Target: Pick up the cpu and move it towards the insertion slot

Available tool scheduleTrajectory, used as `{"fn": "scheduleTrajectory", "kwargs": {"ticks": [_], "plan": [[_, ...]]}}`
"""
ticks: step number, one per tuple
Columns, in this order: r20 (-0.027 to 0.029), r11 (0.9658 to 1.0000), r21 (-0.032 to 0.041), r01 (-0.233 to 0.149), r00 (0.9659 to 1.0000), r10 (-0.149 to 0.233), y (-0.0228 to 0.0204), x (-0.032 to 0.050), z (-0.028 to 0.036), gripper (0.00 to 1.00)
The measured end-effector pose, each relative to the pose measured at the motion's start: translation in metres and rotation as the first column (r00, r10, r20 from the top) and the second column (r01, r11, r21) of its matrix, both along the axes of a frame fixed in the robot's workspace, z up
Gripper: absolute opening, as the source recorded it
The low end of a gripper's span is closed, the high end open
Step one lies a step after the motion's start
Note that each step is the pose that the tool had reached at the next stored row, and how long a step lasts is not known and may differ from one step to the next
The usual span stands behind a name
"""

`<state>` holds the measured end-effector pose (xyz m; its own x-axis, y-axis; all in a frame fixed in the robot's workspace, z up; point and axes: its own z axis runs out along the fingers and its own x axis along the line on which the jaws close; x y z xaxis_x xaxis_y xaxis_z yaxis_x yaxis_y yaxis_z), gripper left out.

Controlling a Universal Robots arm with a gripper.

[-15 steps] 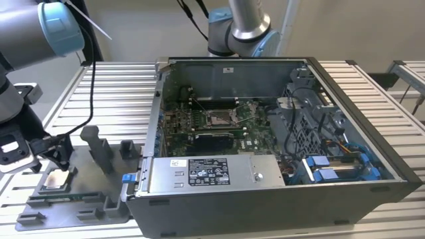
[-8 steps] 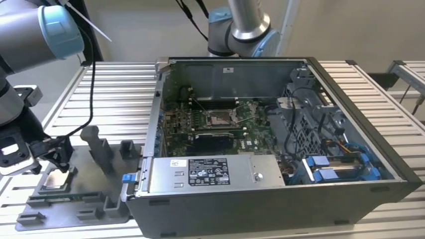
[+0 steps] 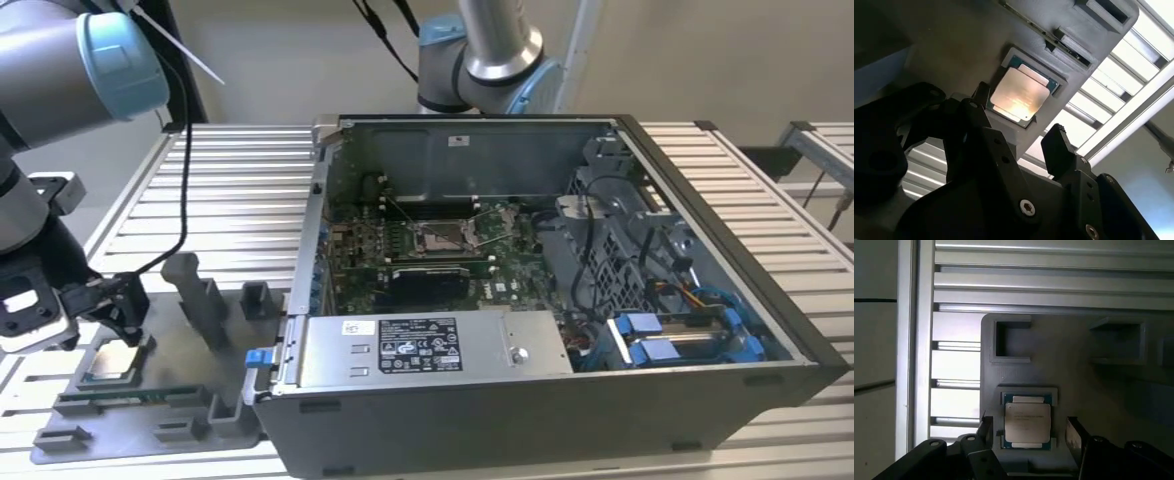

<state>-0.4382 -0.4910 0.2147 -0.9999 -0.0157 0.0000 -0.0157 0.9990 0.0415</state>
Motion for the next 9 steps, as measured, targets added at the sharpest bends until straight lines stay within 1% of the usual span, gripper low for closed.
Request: {"fn": "scheduleTrajectory", "kwargs": {"ticks": [5,9], "plan": [[-0.0003,1.0000,-0.0090,0.000,1.0000,0.000,0.0000,0.0000,-0.0063,1.00],[-0.0002,0.9999,-0.0137,0.000,1.0000,0.000,0.0000,0.0000,-0.0123,1.00]]}}
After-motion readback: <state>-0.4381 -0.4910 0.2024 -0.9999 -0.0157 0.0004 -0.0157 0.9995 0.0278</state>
